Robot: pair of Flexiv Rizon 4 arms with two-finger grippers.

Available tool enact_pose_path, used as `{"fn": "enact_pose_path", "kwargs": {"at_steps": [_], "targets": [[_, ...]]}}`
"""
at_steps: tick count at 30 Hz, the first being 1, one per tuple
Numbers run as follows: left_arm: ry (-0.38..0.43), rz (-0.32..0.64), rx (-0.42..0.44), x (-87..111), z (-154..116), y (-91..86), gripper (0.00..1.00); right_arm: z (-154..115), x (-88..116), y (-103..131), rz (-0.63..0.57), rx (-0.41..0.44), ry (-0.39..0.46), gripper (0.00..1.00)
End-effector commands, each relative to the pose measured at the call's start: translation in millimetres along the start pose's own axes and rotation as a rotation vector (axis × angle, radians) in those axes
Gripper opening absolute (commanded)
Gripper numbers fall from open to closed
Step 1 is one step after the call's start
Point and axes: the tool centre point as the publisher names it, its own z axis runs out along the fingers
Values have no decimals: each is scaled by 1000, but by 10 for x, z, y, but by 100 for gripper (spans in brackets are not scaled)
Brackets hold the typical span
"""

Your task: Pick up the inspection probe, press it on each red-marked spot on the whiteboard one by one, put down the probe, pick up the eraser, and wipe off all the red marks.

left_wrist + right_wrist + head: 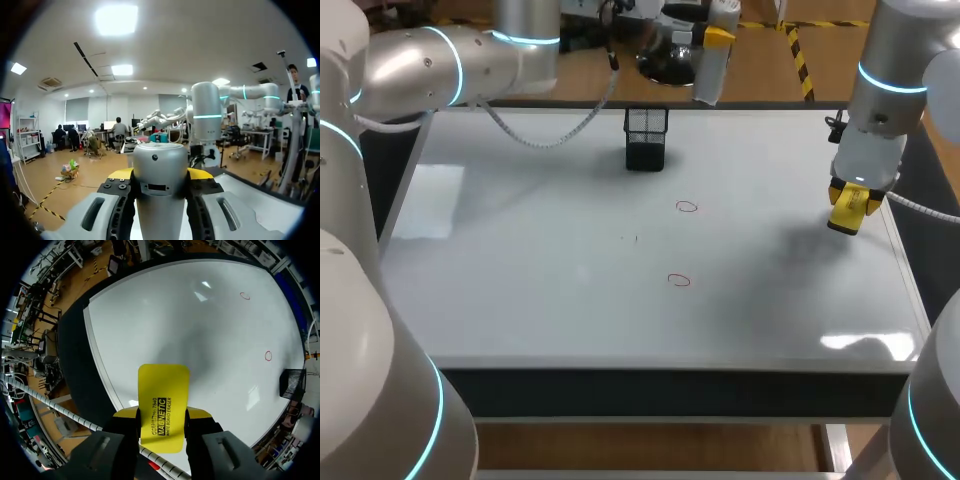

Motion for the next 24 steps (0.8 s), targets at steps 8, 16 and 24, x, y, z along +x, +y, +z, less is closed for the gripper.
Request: {"fn": "enact_pose_path", "kwargs": {"at_steps": [8,16,24], "targets": [[12,0,1,-40,-2,1,0,-20,-230,83,-68,4,18,0],[12,0,1,-40,-2,1,0,-91,-861,427,-249,16,33,0],[12,0,1,-40,-2,1,0,-129,-1404,755,-410,25,47,0]]}}
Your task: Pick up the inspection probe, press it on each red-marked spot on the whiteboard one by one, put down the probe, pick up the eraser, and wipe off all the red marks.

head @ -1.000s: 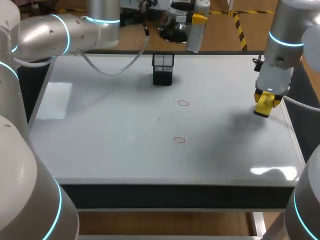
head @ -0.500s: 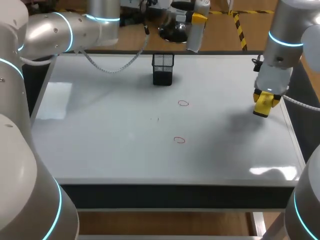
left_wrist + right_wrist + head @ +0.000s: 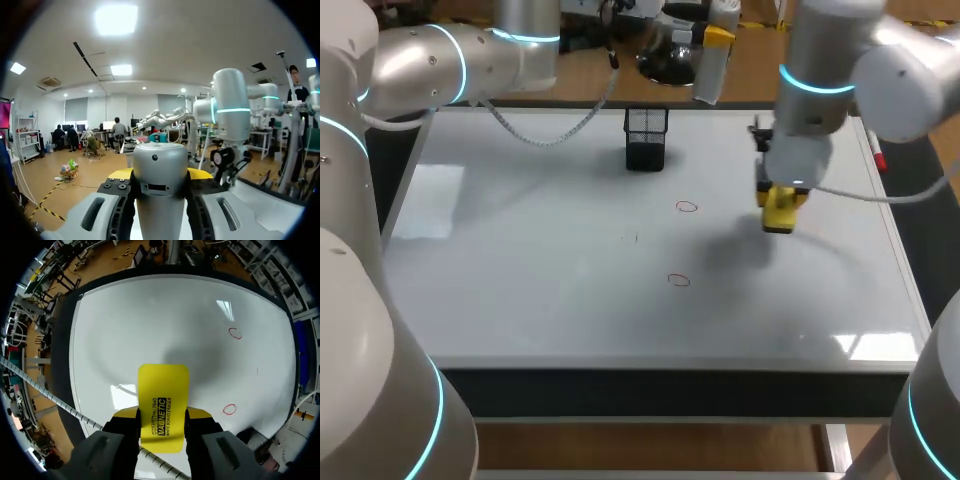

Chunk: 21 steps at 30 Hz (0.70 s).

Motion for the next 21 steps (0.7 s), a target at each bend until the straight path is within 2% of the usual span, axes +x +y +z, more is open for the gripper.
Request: {"fn": "enact_pose_path", "kwargs": {"at_steps": [1,12,17,21], "targets": [[4,0,1,-15,-1,-6,0,18,-316,-10,-36,-3,73,0],[4,0,1,-15,-1,-6,0,137,-1070,77,-187,-13,59,0],[4,0,1,-15,-1,-6,0,174,-1354,79,-244,-15,53,0],[4,0,1,-15,-1,-6,0,201,-1517,3,-252,-22,15,0]]}}
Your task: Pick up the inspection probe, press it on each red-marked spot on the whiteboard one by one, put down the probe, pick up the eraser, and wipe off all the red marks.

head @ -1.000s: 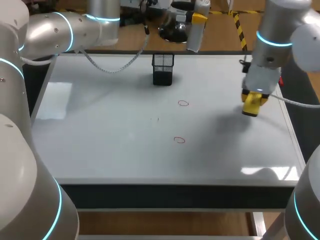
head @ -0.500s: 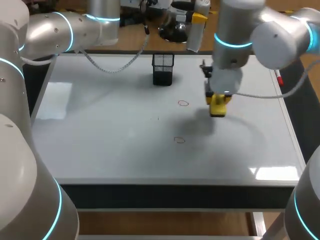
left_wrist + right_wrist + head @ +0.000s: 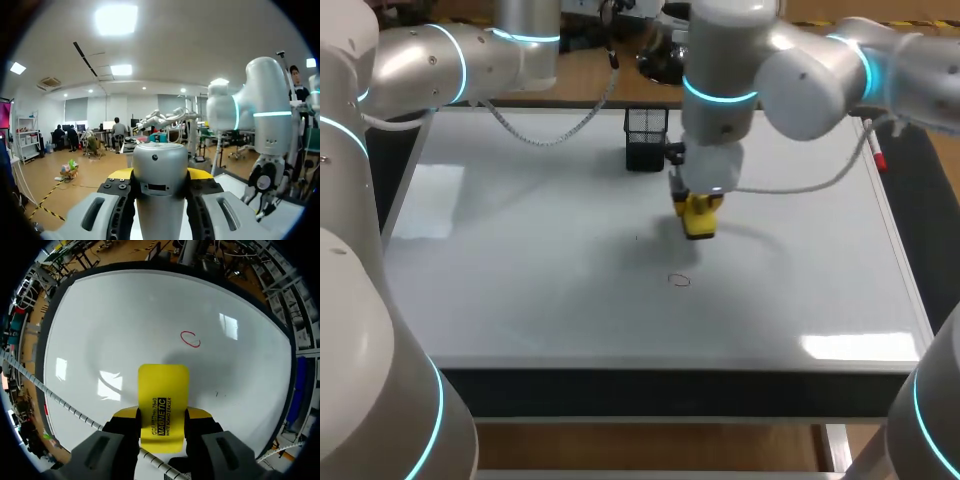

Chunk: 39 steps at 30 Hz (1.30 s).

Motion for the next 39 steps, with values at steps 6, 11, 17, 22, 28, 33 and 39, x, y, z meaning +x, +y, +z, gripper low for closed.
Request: {"fn": "enact_pose_path", "kwargs": {"at_steps": [6,11,17,22,28,33,39], "targets": [[4,0,1,-14,-1,-6,0,128,-279,-350,1,-30,-2,0],[4,0,1,-14,-1,-6,0,199,-307,-433,5,-34,-6,0],[4,0,1,-14,-1,-6,0,269,-317,-450,5,-48,-9,0],[4,0,1,-14,-1,-6,0,341,-240,-463,24,-63,-11,0],[4,0,1,-14,-1,-6,0,397,-152,-466,39,-79,5,0],[4,0,1,-14,-1,-6,0,407,-81,-466,47,-86,11,0],[4,0,1,-14,-1,-6,0,415,54,-449,74,-90,17,0]]}}
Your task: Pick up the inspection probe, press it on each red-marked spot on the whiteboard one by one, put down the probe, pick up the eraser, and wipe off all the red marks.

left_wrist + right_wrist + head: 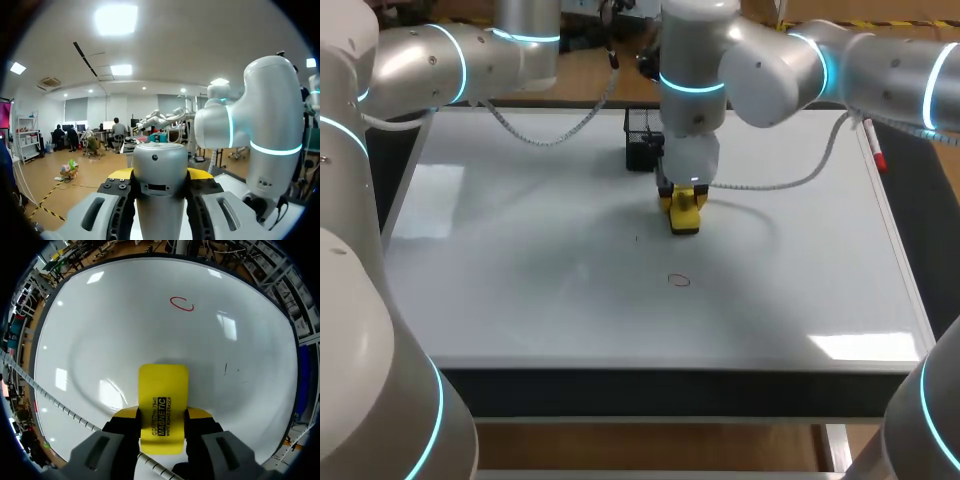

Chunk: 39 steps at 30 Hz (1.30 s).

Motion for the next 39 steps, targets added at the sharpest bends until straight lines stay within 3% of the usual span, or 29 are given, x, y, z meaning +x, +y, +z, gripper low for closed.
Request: {"fn": "enact_pose_path", "kwargs": {"at_steps": [1,13,26,39], "targets": [[4,0,1,-14,-1,-6,0,-2,124,4,16,-1,3,0],[4,0,1,-14,-1,-6,0,-15,547,80,108,3,11,0],[4,0,1,-14,-1,-6,0,-228,773,172,157,63,2,0],[4,0,1,-14,-1,-6,0,-470,1488,271,293,106,7,0]]}}
